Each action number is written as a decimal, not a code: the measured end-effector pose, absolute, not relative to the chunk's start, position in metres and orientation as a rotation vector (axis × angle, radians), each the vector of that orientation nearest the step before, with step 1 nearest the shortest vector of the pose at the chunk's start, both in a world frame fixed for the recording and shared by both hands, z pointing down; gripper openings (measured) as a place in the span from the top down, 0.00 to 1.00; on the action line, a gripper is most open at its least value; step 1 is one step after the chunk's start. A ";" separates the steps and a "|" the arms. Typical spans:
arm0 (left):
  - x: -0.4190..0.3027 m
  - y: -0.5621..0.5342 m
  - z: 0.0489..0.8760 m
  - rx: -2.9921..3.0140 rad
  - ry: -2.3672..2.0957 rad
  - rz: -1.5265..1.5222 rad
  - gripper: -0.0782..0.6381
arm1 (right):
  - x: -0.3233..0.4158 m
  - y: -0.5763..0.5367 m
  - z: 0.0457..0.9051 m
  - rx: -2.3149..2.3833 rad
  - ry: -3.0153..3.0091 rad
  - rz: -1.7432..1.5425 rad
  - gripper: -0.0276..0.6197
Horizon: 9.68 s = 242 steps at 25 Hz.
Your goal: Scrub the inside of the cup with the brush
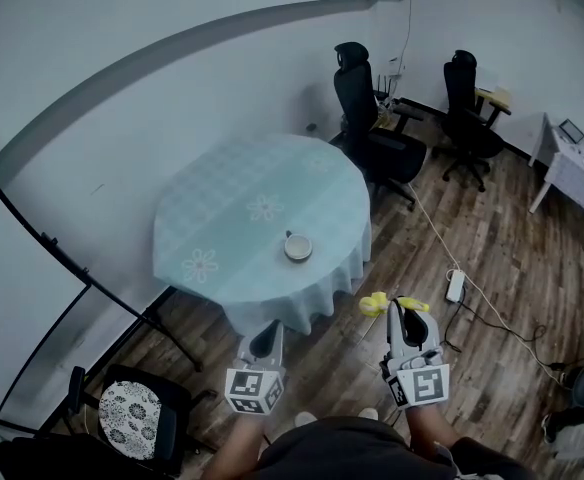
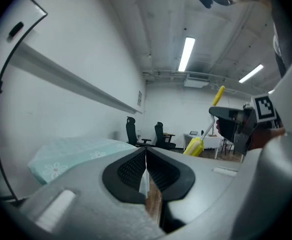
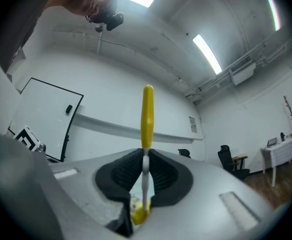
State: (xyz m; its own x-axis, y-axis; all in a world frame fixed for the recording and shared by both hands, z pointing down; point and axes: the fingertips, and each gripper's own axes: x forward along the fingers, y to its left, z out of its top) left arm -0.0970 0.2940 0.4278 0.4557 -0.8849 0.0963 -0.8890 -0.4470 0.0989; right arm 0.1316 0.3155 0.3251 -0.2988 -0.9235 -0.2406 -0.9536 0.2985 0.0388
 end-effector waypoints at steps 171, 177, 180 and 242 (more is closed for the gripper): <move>-0.065 -0.200 0.771 2.128 -1.640 0.741 0.10 | 0.038 -0.270 0.533 -1.057 2.965 -0.230 0.90; -0.064 -0.204 0.758 2.168 -1.675 0.702 0.10 | 0.039 -0.271 0.538 -1.067 2.968 -0.233 0.90; -0.066 -0.204 0.742 2.187 -1.702 0.670 0.10 | 0.037 -0.268 0.535 -1.065 2.968 -0.219 0.90; -0.119 -0.193 0.359 2.535 -2.294 0.441 0.10 | -0.025 -0.086 0.178 -0.434 2.572 0.320 0.90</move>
State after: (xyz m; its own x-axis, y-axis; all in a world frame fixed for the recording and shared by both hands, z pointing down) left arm -0.1194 -0.1926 0.3595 0.1030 -0.9945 -0.0165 -0.9175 -0.0886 -0.3878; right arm -0.0254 -0.0861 0.1777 -0.8198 -0.2423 -0.5188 -0.3620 0.9213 0.1418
